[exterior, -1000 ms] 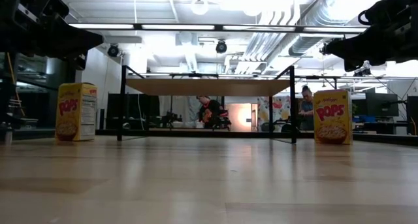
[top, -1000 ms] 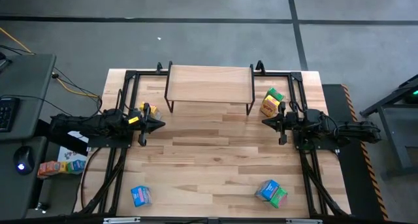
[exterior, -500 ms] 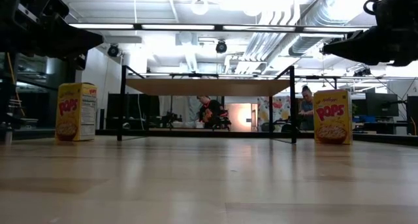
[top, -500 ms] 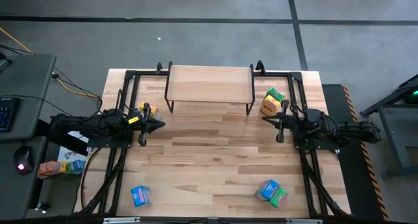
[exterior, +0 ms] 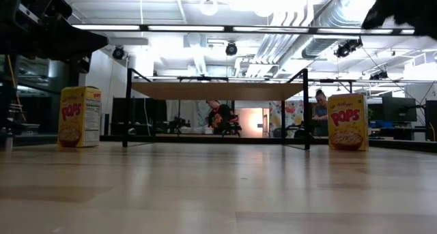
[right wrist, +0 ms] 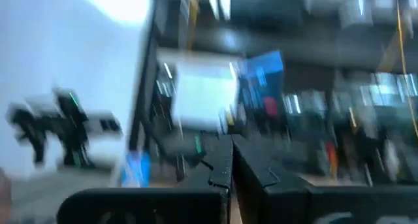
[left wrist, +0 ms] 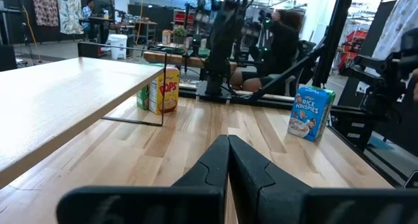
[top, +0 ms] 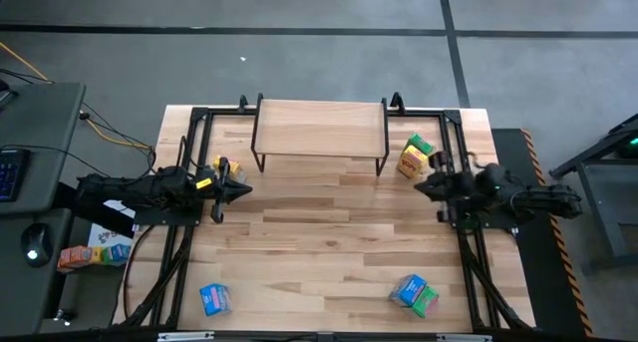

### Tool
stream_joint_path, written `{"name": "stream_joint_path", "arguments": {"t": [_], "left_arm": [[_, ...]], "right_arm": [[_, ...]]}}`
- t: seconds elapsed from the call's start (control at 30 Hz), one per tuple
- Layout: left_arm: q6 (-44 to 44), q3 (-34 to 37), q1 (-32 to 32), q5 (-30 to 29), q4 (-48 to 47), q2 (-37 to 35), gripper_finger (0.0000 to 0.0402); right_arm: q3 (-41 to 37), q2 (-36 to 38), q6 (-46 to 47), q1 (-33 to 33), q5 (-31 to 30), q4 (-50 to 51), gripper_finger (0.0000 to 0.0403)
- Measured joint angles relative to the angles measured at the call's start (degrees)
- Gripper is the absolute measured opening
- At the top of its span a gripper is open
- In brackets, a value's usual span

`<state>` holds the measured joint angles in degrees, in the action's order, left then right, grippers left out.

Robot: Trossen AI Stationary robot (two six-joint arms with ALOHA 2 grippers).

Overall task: Stack cereal on shelf
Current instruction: Put the right yellow cereal box on the shelf

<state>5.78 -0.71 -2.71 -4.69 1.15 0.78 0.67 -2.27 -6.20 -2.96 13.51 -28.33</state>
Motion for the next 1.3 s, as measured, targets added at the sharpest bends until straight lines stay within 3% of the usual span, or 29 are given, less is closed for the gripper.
{"name": "stream_joint_path", "arguments": {"t": [0.2, 0.3, 0.4, 0.43, 0.5, 0.63, 0.67, 0.73, 0.83, 0.97, 1.13, 1.3], "left_arm": [[0.0, 0.0, 0.0, -0.02, 0.0, 0.0, 0.0], [0.0, 0.01, -0.01, 0.0, -0.01, 0.02, 0.0], [0.0, 0.0, -0.01, 0.0, 0.0, 0.02, 0.0], [0.0, 0.0, 0.01, -0.02, 0.0, 0.02, 0.0], [0.0, 0.01, 0.0, 0.0, -0.02, 0.01, 0.0], [0.0, 0.01, 0.01, -0.01, 0.0, 0.0, 0.0], [0.0, 0.0, 0.01, 0.0, -0.02, 0.01, 0.0], [0.0, 0.01, 0.0, 0.0, -0.01, 0.02, 0.0], [0.0, 0.02, 0.01, 0.0, 0.0, 0.02, 0.0], [0.0, 0.0, 0.01, 0.0, 0.0, 0.02, 0.0], [0.0, 0.0, 0.0, 0.0, -0.01, 0.02, 0.0], [0.0, 0.0, 0.0, -0.02, 0.0, 0.02, 0.0]], "right_arm": [[0.36, -7.05, -4.84, 0.0, 4.71, -20.87, 0.0], [3.66, -12.63, -7.96, 0.0, 1.28, -20.18, 0.0], [9.42, -20.48, -7.77, -0.01, -6.23, -18.08, 0.0], [11.82, -23.22, -7.71, 0.0, -10.06, -16.58, 0.0], [17.76, -28.02, -7.26, 0.0, -23.29, -10.6, 0.0], [30.61, -35.48, -4.12, -0.31, -58.95, 12.89, 0.0], [33.34, -37.03, -3.87, -0.53, -64.73, 19.39, 0.0], [38.34, -39.81, -2.08, -0.88, -70.68, 31.0, 0.0], [44.83, -43.02, 5.27, -1.19, -70.85, 45.37, 0.0001], [53.88, -46.38, 22.37, -3.32, -63.91, 68.9, 0.0027], [57.72, -49.64, 37.46, -7.82, -53.14, 87.72, 0.0122], [54.2, -51.66, 38.01, -12.1, -37.64, 90.54, 0.023]]}}
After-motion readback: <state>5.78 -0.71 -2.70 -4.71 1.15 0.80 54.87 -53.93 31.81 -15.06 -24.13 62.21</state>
